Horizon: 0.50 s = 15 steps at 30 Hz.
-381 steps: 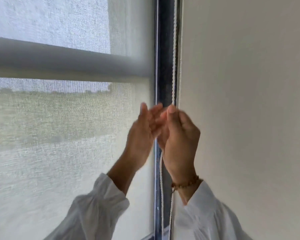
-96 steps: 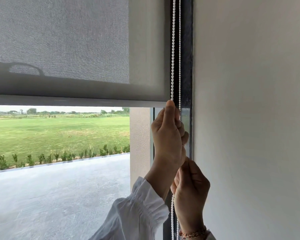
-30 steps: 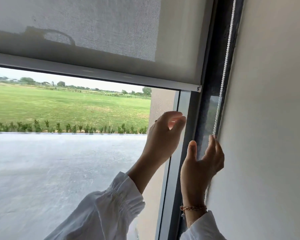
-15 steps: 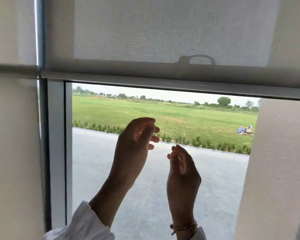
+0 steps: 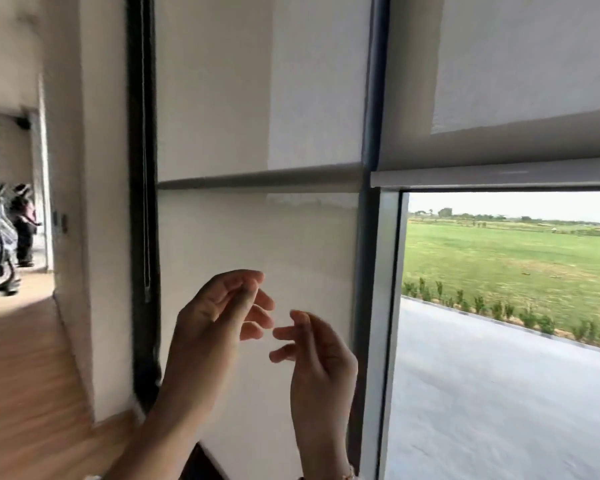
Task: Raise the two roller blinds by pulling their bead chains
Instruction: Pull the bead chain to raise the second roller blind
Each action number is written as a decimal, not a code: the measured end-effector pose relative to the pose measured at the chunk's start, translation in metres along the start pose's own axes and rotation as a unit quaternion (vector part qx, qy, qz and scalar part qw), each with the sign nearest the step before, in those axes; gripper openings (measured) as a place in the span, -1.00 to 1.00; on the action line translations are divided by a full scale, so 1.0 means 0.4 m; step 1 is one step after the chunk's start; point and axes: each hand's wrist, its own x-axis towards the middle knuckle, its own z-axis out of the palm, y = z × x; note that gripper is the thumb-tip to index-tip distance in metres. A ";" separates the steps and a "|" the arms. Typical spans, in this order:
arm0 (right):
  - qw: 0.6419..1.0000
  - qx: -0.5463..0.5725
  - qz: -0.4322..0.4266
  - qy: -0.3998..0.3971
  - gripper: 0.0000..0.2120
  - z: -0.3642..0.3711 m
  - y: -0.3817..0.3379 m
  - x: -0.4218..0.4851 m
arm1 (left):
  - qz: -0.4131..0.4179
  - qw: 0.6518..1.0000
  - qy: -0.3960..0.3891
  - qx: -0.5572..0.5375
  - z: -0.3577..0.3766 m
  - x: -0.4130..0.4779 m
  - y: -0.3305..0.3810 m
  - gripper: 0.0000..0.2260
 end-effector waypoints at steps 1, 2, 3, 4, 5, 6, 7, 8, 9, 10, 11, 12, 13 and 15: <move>1.000 0.019 0.016 -0.009 -0.80 0.055 0.054 0.023 | -0.004 1.000 0.014 -0.003 -0.055 0.047 -0.039 -0.84; 0.999 0.034 0.029 -0.014 -0.81 0.099 0.100 0.046 | -0.009 1.000 0.024 -0.003 -0.098 0.088 -0.074 -0.84; 0.998 0.047 0.038 -0.018 -0.81 0.153 0.155 0.072 | -0.009 0.999 0.032 0.004 -0.147 0.138 -0.116 -0.83; 0.997 0.058 0.044 -0.021 -0.82 0.208 0.210 0.101 | -0.008 0.999 0.037 0.014 -0.195 0.190 -0.161 -0.82; 0.996 0.063 0.052 -0.025 -0.81 0.267 0.264 0.132 | -0.006 0.999 0.040 0.020 -0.240 0.242 -0.203 -0.80; 0.995 0.068 0.062 -0.031 -0.81 0.329 0.312 0.167 | -0.007 0.999 0.042 0.025 -0.283 0.298 -0.240 -0.78; 0.995 0.068 0.065 -0.039 -0.80 0.385 0.348 0.201 | -0.009 0.999 0.045 0.029 -0.317 0.350 -0.268 -0.77; 0.994 0.072 0.063 -0.049 -0.81 0.451 0.389 0.237 | -0.007 0.998 0.049 0.035 -0.361 0.410 -0.301 -0.77; 0.994 0.075 0.062 -0.053 -0.81 0.513 0.429 0.267 | -0.004 0.997 0.056 0.044 -0.407 0.462 -0.332 -0.78; 0.994 0.077 0.062 -0.056 -0.81 0.574 0.468 0.290 | 0.001 0.996 0.062 0.058 -0.455 0.510 -0.360 -0.80; 0.993 0.079 0.064 -0.060 -0.82 0.632 0.507 0.312 | 0.007 0.995 0.068 0.071 -0.507 0.558 -0.385 -0.82; 0.992 0.080 0.069 -0.062 -0.82 0.675 0.539 0.329 | 0.010 0.994 0.074 0.078 -0.549 0.597 -0.403 -0.86; 0.992 0.083 0.072 -0.068 -0.82 0.726 0.585 0.346 | 0.013 0.993 0.084 0.079 -0.602 0.645 -0.425 -0.89; 0.990 0.075 0.089 -0.082 -0.80 0.821 0.689 0.367 | 0.016 0.992 0.104 0.067 -0.711 0.732 -0.481 -0.85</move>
